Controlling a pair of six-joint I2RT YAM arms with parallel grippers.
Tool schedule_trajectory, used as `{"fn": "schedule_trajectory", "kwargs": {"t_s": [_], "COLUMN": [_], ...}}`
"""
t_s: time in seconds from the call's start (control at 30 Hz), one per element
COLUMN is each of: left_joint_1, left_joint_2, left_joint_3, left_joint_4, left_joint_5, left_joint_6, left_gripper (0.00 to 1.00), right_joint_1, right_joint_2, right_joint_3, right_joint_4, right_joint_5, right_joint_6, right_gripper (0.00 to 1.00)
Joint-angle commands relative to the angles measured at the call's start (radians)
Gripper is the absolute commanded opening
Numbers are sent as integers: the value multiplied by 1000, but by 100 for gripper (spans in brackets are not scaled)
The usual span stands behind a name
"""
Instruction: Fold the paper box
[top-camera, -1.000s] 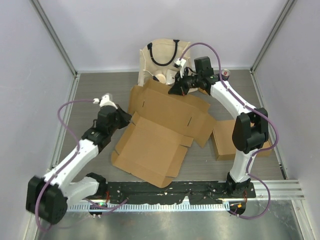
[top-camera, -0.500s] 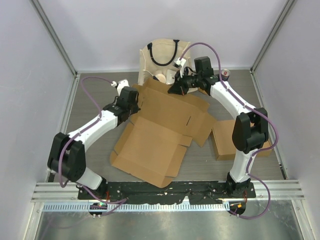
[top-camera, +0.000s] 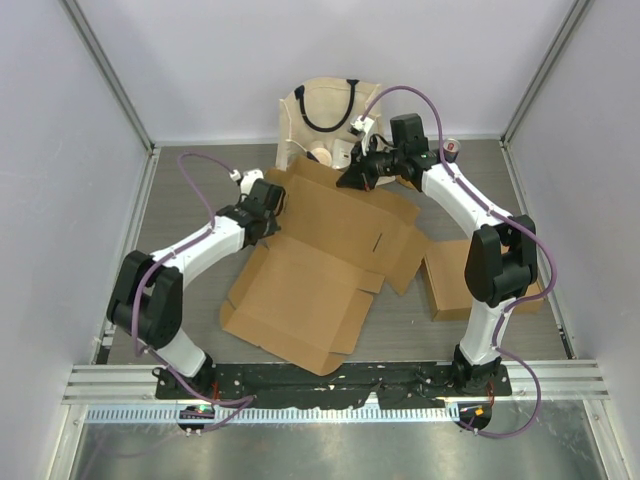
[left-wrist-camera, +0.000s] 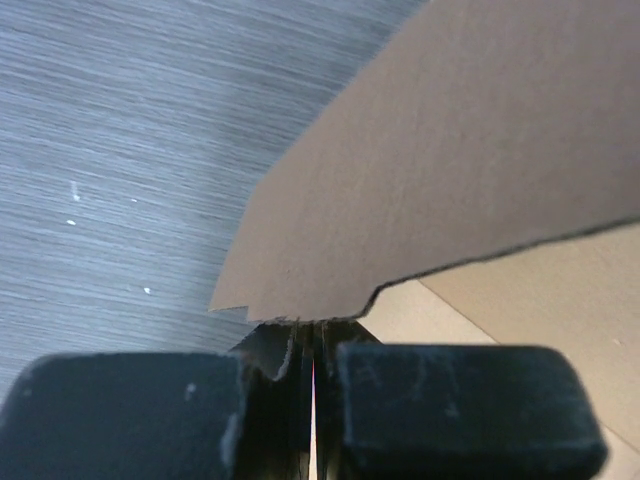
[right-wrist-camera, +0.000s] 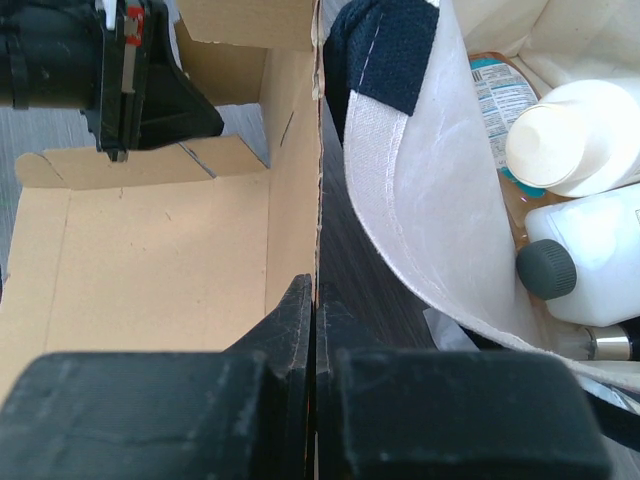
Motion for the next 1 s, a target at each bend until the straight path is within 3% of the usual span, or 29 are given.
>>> {"fn": "schedule_trajectory", "kwargs": {"t_s": [0.0,0.2,0.5,0.73,0.83,0.87,0.97], "left_joint_1": [-51,-52,-51,-52,-52,-54,-51], "left_joint_2": [-53,21,134,-93,-205,-287,-422], "left_joint_3": [-59,-123,-241,-291,-260,-259,-265], "left_joint_4": [101,164,201,218,192,197,224], "left_joint_5": [71,160,33,104,228,269,389], "left_joint_6": [-39,-128,-191,-110,-64,-61,-90], "left_gripper": [0,0,0,1,17,31,58], "right_joint_1": [-3,1,23,30,33,36,70], "right_joint_2": [-28,-34,-68,-80,-80,-82,-108], "right_joint_3": [-1,-23,-104,-80,-29,-20,-7], "right_joint_4": [63,74,72,43,-18,-52,-93], "right_joint_5": [-32,-28,4,53,92,109,221], "right_joint_6": [19,24,4,-22,-74,-96,-180], "right_gripper": [1,1,1,1,1,1,1]}}
